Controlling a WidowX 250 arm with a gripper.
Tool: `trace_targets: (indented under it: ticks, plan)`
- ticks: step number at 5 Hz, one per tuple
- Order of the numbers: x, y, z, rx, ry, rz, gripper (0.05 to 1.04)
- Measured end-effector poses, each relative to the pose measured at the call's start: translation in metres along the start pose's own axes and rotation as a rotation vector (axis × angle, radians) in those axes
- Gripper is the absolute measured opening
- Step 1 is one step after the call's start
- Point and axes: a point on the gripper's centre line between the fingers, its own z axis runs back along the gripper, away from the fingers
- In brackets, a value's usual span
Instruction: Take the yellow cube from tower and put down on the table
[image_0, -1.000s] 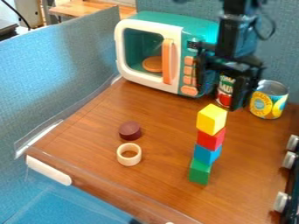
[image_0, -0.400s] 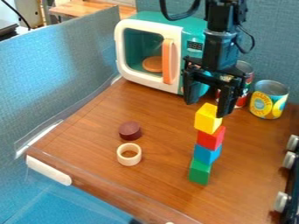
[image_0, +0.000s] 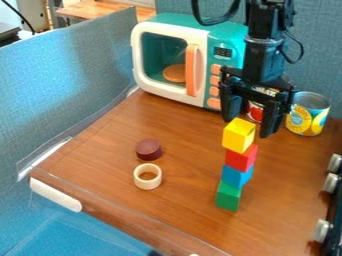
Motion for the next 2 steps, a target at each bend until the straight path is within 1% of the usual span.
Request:
trace_targets:
  ticks: [1, 2]
  plan:
    - [-0.0005, -0.0018, -0.0063, -0.012, -0.007, 0.004, 0.875]
    - [-0.0002, -0.0021, -0.0066, -0.017, -0.01, -0.002, 0.589]
